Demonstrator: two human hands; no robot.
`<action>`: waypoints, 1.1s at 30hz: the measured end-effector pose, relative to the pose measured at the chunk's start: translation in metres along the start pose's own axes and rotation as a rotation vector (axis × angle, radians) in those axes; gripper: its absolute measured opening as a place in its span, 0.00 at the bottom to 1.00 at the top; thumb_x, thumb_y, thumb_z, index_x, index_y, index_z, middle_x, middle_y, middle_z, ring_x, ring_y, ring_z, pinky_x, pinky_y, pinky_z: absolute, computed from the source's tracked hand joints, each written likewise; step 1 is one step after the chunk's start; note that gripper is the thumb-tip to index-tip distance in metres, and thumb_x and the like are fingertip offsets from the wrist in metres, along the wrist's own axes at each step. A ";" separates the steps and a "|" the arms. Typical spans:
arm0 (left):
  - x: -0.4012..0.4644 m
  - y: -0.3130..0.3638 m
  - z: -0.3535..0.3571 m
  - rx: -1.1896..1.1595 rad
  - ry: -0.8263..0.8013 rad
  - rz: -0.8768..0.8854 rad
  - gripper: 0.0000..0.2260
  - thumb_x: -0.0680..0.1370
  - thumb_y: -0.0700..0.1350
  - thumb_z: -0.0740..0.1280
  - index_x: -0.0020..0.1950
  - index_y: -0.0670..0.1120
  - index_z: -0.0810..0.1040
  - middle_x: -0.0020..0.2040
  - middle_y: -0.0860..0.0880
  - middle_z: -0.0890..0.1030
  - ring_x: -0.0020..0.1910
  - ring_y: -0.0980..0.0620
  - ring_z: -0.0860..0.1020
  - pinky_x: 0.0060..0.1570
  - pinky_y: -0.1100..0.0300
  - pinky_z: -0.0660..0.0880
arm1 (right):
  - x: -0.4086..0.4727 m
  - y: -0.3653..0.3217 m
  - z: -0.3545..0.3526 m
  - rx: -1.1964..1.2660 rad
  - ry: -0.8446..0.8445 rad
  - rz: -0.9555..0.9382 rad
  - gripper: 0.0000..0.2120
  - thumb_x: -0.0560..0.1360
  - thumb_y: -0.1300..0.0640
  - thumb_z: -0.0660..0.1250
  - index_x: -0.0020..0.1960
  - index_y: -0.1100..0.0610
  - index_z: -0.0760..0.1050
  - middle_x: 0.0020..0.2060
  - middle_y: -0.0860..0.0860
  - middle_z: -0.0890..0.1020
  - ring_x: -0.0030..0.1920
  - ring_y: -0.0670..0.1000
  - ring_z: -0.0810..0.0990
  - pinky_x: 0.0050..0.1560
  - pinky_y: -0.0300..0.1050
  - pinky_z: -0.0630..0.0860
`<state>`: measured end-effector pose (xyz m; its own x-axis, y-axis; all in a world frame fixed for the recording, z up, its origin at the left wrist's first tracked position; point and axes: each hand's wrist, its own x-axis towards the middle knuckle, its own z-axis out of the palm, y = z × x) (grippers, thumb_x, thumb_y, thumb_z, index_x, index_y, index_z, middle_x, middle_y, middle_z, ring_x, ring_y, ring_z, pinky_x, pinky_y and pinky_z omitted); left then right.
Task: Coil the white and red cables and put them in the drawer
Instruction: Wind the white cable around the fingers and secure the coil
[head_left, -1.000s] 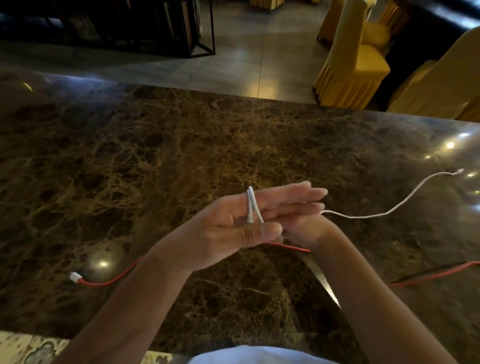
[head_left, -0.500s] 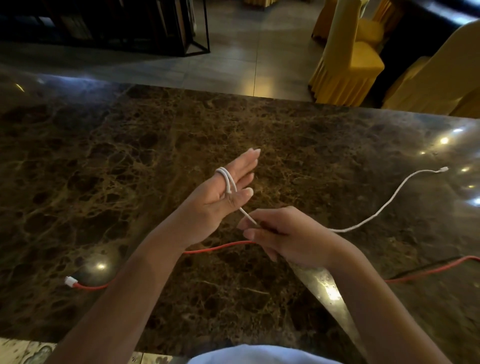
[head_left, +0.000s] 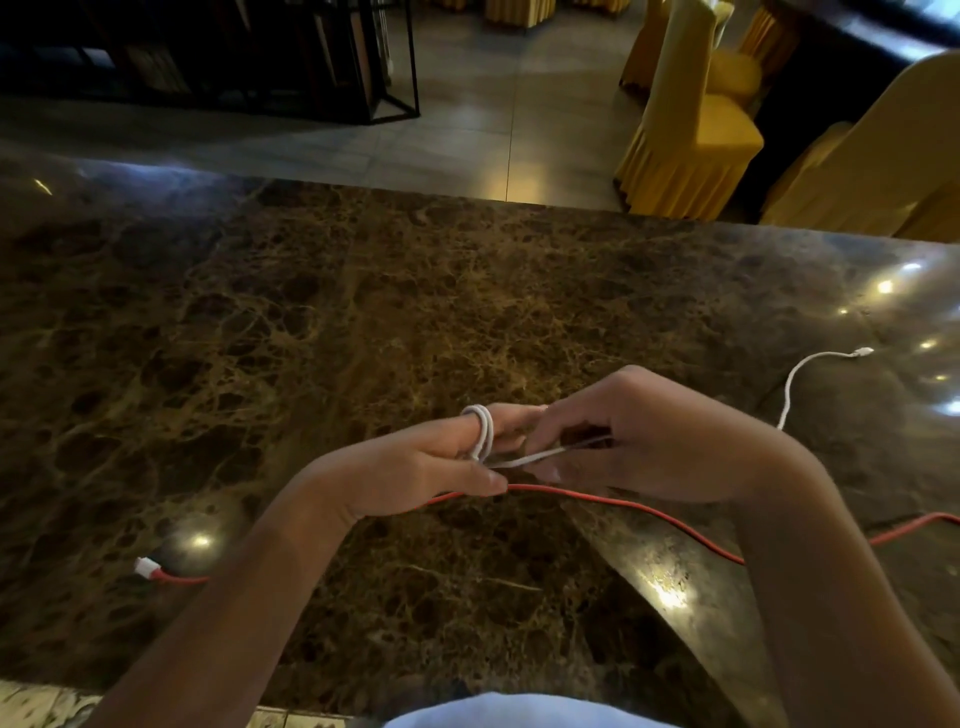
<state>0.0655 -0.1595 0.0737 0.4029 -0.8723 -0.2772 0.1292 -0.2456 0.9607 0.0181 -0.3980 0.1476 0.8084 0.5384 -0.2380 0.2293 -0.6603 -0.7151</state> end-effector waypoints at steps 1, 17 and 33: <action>0.001 0.001 0.004 0.044 -0.013 -0.011 0.24 0.84 0.31 0.60 0.79 0.46 0.66 0.74 0.57 0.75 0.75 0.58 0.72 0.75 0.59 0.66 | 0.001 -0.002 -0.001 -0.003 -0.012 -0.025 0.05 0.80 0.52 0.72 0.54 0.46 0.86 0.35 0.50 0.85 0.35 0.46 0.82 0.36 0.33 0.71; 0.001 0.029 0.032 -0.166 -0.267 0.286 0.23 0.82 0.32 0.57 0.78 0.34 0.63 0.77 0.31 0.69 0.73 0.38 0.74 0.69 0.50 0.72 | 0.040 0.051 -0.006 0.702 -0.065 -0.251 0.11 0.77 0.47 0.73 0.47 0.55 0.83 0.28 0.44 0.77 0.25 0.44 0.70 0.25 0.39 0.63; 0.010 0.035 0.016 -0.498 0.070 0.358 0.36 0.83 0.60 0.62 0.82 0.38 0.60 0.82 0.41 0.64 0.83 0.44 0.61 0.79 0.51 0.61 | 0.058 0.054 0.085 1.068 0.073 -0.068 0.20 0.82 0.44 0.64 0.41 0.59 0.78 0.22 0.49 0.71 0.22 0.46 0.63 0.25 0.44 0.56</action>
<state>0.0595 -0.1840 0.1043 0.5562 -0.8298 0.0453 0.3755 0.2995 0.8771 0.0318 -0.3578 0.0396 0.8503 0.5010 -0.1611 -0.2892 0.1890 -0.9384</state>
